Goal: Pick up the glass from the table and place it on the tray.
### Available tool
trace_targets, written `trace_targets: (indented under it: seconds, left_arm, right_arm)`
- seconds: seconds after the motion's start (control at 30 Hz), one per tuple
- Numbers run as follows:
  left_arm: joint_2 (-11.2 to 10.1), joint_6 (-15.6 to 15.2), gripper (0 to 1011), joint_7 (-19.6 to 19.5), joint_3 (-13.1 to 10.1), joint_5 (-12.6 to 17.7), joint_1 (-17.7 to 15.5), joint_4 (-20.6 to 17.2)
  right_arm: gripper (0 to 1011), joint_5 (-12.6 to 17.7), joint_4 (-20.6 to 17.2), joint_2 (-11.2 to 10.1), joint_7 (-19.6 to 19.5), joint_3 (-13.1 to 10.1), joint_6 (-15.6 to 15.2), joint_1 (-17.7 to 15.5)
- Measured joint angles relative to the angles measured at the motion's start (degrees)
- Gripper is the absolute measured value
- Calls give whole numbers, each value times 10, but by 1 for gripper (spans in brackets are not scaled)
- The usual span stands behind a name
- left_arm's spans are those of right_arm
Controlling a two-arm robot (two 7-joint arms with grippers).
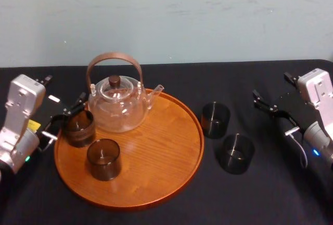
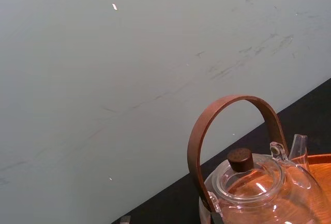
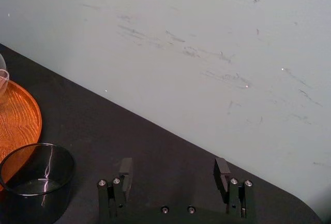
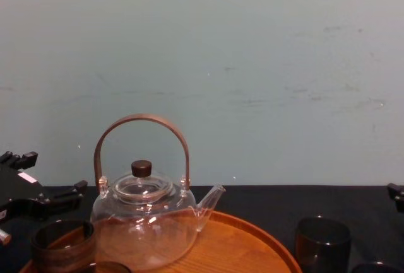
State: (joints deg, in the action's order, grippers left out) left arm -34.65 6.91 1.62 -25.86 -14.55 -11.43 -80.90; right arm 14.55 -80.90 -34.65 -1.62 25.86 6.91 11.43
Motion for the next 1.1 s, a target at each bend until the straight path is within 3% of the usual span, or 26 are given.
trace_targets:
  seconds: [1.1]
  left_arm:
    - [0, 0, 1001, 0, 0, 0, 0, 0]
  right_arm:
    - [1002, 0, 0, 0, 0, 0, 0, 0]
